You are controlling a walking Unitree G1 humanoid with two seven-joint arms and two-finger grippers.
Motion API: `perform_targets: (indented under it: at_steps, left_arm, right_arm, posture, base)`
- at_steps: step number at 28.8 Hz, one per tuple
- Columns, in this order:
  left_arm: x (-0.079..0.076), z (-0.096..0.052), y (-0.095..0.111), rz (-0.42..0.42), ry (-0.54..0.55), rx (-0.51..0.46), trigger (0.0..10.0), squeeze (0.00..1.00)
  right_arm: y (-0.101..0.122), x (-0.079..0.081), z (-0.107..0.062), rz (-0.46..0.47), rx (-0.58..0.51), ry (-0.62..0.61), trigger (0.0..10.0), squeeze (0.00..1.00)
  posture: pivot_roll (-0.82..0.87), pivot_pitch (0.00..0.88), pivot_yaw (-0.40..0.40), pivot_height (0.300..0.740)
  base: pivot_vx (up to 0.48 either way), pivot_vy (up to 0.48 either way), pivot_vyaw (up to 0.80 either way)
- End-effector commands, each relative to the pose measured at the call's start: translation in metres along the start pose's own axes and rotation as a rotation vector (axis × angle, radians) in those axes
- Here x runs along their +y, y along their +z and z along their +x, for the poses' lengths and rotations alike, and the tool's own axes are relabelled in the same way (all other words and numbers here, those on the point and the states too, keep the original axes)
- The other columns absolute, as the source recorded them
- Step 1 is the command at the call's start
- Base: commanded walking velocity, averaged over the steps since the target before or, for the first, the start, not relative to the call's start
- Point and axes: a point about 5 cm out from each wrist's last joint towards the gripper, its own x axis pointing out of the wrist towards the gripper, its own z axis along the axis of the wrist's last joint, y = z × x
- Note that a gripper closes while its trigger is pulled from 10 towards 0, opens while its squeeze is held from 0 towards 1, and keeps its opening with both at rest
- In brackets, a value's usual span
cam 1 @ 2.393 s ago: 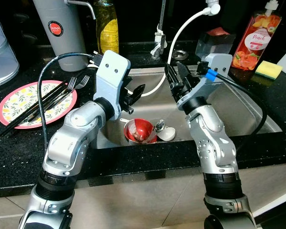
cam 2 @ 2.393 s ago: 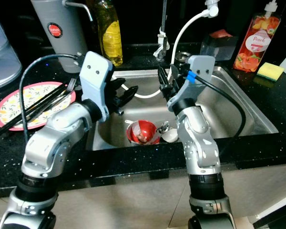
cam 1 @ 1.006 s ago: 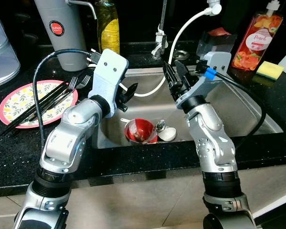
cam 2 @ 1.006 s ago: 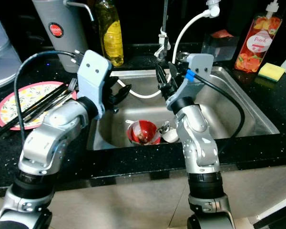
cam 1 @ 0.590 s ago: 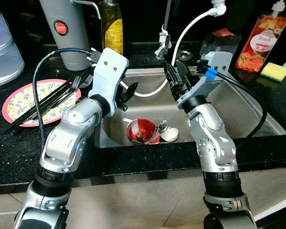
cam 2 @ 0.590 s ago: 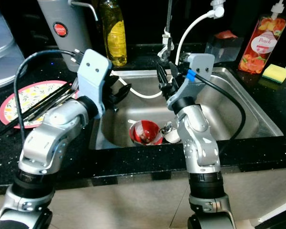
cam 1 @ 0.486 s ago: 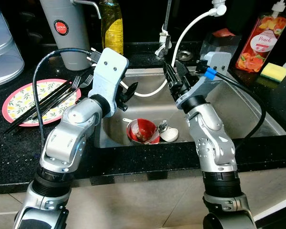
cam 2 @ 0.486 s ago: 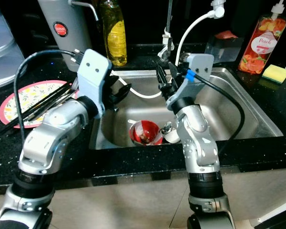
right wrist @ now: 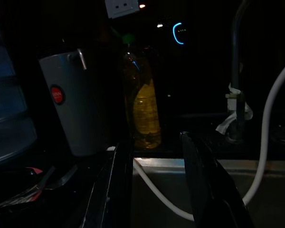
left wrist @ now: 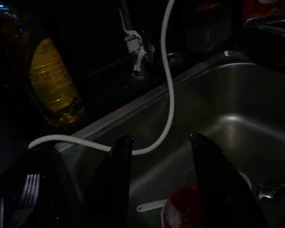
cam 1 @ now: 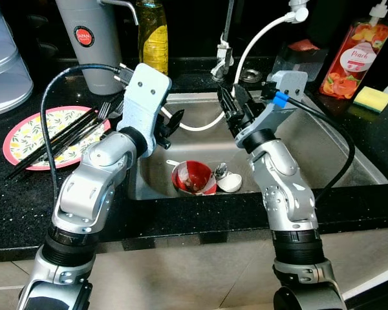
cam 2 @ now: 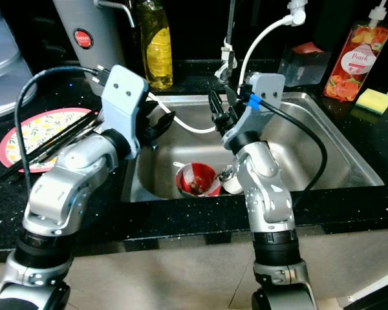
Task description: Kitchen organization
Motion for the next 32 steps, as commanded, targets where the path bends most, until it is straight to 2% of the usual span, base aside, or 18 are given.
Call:
perform_targets:
  at_steps: [1, 7, 13, 32]
  left_arm:
    - [0.009, -0.002, -0.001, 0.024, 0.045, 0.018, 10.0, 0.00]
    - [0.018, 0.000, -0.003, 0.012, 0.102, 0.030, 10.0, 0.00]
    - [0.023, -0.002, -0.003, -0.003, 0.142, 0.027, 10.0, 0.00]
    - [0.025, -0.002, -0.004, -0.005, 0.159, 0.029, 10.0, 0.00]
  right_arm:
    - [0.000, 0.002, 0.002, -0.008, -0.003, 0.010, 10.0, 0.00]
    - [-0.001, -0.003, -0.004, -0.014, 0.002, -0.013, 10.0, 0.00]
    - [0.001, -0.005, -0.001, -0.018, -0.007, -0.015, 10.0, 0.00]
    - [0.000, -0.003, -0.001, -0.014, -0.002, -0.002, 10.0, 0.00]
  posture:
    - [0.24, 0.000, -0.024, 0.740]
    - [0.23, 0.000, -0.023, 0.740]
    - [0.23, 0.000, -0.022, 0.740]
    - [0.24, 0.000, -0.032, 0.740]
  base:
    - [0.000, 0.000, 0.00]
    - [0.000, 0.000, 0.00]
    - [0.000, 0.000, 0.00]
    - [0.000, 0.000, 0.00]
